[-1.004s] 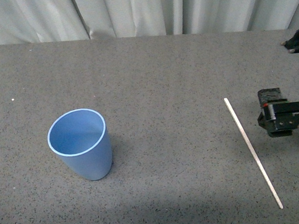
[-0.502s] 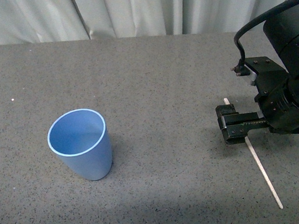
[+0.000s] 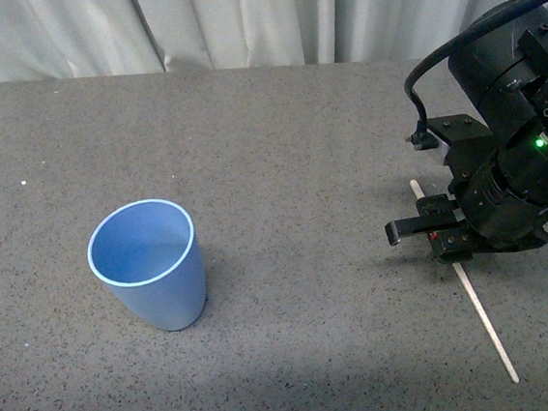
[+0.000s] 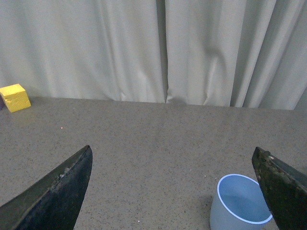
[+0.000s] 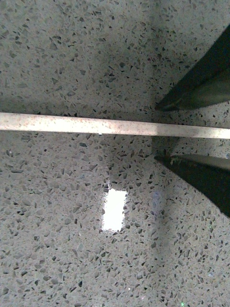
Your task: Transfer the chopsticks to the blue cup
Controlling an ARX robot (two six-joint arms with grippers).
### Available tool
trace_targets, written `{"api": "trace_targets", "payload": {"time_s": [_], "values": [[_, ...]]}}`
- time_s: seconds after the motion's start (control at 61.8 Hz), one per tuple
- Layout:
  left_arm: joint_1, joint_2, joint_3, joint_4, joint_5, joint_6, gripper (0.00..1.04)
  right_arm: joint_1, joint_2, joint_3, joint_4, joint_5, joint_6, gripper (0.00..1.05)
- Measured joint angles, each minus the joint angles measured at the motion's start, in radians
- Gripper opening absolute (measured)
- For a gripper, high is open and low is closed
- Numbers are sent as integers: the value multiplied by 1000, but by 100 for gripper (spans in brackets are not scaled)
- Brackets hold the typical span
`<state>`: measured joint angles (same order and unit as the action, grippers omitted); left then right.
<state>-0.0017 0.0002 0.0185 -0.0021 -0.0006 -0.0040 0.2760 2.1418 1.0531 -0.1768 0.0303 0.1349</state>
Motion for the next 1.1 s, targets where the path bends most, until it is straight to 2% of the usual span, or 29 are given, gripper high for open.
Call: {"api": "trace_targets", "payload": {"time_s": [0.13, 0.275, 0.356, 0.502, 0.68, 0.777, 0.939, 1.101], "values": [[0, 0, 0, 0, 0, 0, 98, 0, 1, 1, 2, 0, 3, 1], [0, 0, 0, 0, 0, 0, 98, -1, -14, -26, 56, 2, 8, 1], [0, 0, 0, 0, 0, 0, 98, -1, -58, -109, 201, 5, -6, 1], [0, 0, 0, 0, 0, 0, 98, 12, -200, -263, 505, -60, -35, 1], [0, 0, 0, 0, 0, 0, 98, 79, -359, -403, 971, -219, -100, 1], [0, 0, 0, 0, 0, 0, 98, 121, -375, -408, 1114, -319, -113, 1], [0, 0, 0, 0, 0, 0, 98, 183, -346, -354, 1152, -491, -72, 1], [0, 0, 0, 0, 0, 0, 98, 231, -258, -215, 1139, -564, -4, 1]]}}
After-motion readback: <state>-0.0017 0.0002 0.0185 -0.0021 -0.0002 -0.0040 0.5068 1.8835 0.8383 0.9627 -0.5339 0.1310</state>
